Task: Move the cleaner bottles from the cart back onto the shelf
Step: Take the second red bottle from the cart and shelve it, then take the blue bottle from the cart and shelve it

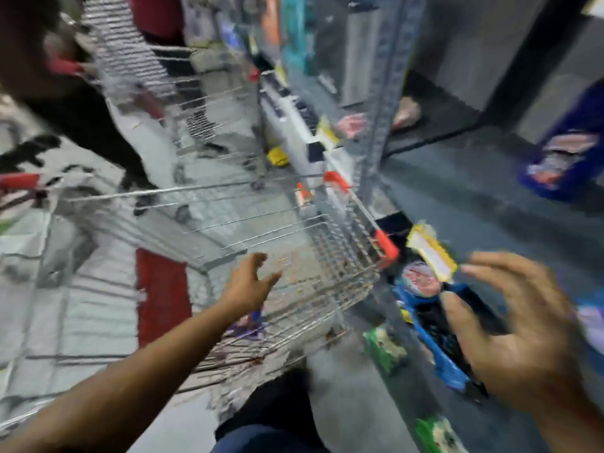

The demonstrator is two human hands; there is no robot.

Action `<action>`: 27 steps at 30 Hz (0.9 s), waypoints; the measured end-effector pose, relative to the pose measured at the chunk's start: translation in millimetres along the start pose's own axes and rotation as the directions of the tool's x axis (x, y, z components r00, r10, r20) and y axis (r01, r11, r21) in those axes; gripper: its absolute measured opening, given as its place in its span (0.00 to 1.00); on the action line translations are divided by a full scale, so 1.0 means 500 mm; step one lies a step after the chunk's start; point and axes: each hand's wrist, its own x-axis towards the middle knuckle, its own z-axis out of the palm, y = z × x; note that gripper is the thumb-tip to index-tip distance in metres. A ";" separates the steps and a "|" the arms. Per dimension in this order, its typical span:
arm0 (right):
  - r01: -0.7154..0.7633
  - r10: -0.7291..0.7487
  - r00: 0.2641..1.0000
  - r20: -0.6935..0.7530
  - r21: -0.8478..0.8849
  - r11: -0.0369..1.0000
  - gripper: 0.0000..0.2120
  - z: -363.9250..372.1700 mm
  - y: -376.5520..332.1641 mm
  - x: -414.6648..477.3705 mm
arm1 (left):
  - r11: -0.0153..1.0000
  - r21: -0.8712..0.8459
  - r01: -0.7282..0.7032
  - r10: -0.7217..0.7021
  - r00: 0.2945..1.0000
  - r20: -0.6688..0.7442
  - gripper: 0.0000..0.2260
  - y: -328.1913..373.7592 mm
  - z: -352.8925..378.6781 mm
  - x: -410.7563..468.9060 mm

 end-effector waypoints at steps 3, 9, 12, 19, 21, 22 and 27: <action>-0.024 -0.033 0.964 0.263 0.210 0.977 0.17 0.192 -0.104 0.128 | 0.953 -0.062 0.296 -0.295 0.955 0.023 0.28 -0.146 -0.052 0.053; -0.212 0.111 0.419 0.901 -0.021 0.977 0.27 0.657 -0.135 0.265 | 0.799 -0.007 0.601 -0.592 0.789 0.160 0.35 -0.336 -0.038 0.134; -0.232 0.191 0.245 0.950 -0.134 0.963 0.25 0.849 -0.131 0.262 | 0.714 -0.085 0.695 -0.658 0.708 0.255 0.29 -0.386 -0.014 0.172; -0.322 0.408 0.065 0.911 -0.368 0.872 0.17 1.090 -0.050 0.153 | 0.318 -0.384 0.867 -0.779 0.470 0.415 0.05 -0.469 0.037 0.237; -0.380 0.405 0.060 0.912 -0.354 0.854 0.11 1.130 -0.036 0.128 | 0.201 -0.478 0.855 -0.756 0.446 0.479 0.12 -0.502 0.052 0.256; -0.413 0.407 0.067 0.911 -0.346 0.843 0.10 1.141 -0.034 0.120 | 0.161 -0.502 0.850 -0.739 0.441 0.509 0.15 -0.505 0.054 0.262; -0.554 0.414 0.091 0.906 -0.300 0.777 0.11 1.151 -0.045 0.101 | 0.186 -0.487 0.854 -0.719 0.456 0.524 0.17 -0.511 0.045 0.262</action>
